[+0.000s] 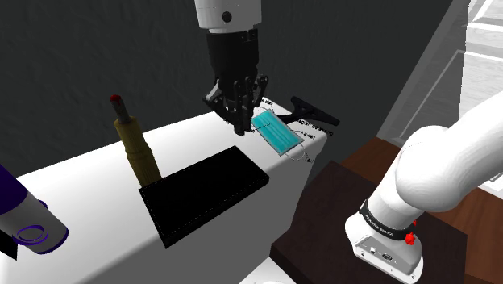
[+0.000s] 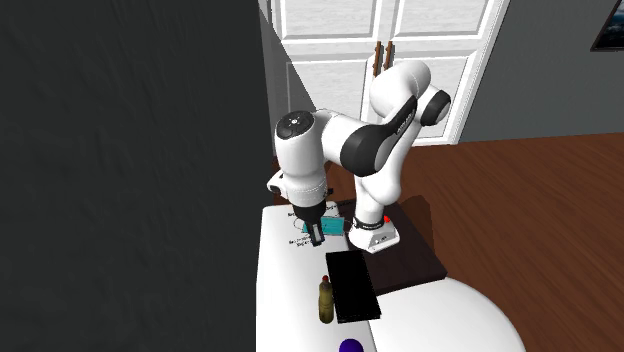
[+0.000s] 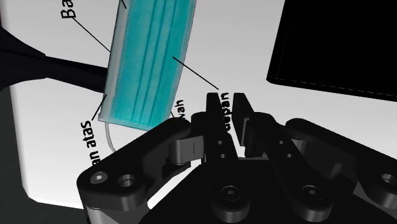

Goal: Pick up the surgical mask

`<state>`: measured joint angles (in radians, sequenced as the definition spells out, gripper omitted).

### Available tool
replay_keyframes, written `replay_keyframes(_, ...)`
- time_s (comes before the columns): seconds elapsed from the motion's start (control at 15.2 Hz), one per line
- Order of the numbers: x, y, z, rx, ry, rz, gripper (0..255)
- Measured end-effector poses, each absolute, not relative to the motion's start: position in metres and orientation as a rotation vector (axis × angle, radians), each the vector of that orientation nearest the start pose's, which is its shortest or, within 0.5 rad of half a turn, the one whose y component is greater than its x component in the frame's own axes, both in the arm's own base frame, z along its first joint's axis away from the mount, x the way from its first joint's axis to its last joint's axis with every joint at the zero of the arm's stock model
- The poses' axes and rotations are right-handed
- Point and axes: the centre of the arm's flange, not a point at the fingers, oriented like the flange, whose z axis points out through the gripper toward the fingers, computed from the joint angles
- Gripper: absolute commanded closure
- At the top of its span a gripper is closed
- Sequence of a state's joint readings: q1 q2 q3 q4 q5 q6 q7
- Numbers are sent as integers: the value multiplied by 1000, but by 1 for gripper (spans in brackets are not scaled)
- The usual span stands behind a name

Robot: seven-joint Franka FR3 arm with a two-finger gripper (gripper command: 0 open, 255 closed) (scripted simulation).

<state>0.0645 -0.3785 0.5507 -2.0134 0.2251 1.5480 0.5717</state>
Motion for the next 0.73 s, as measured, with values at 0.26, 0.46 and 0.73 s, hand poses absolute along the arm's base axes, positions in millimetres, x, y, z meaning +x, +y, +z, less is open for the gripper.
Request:
replay_keyframes(0.26,328,302,571,-3183,20,209,255)
replay_keyframes(0.46,328,303,577,-3183,20,209,255)
replay_keyframes(0.73,328,303,597,-3183,20,208,255)
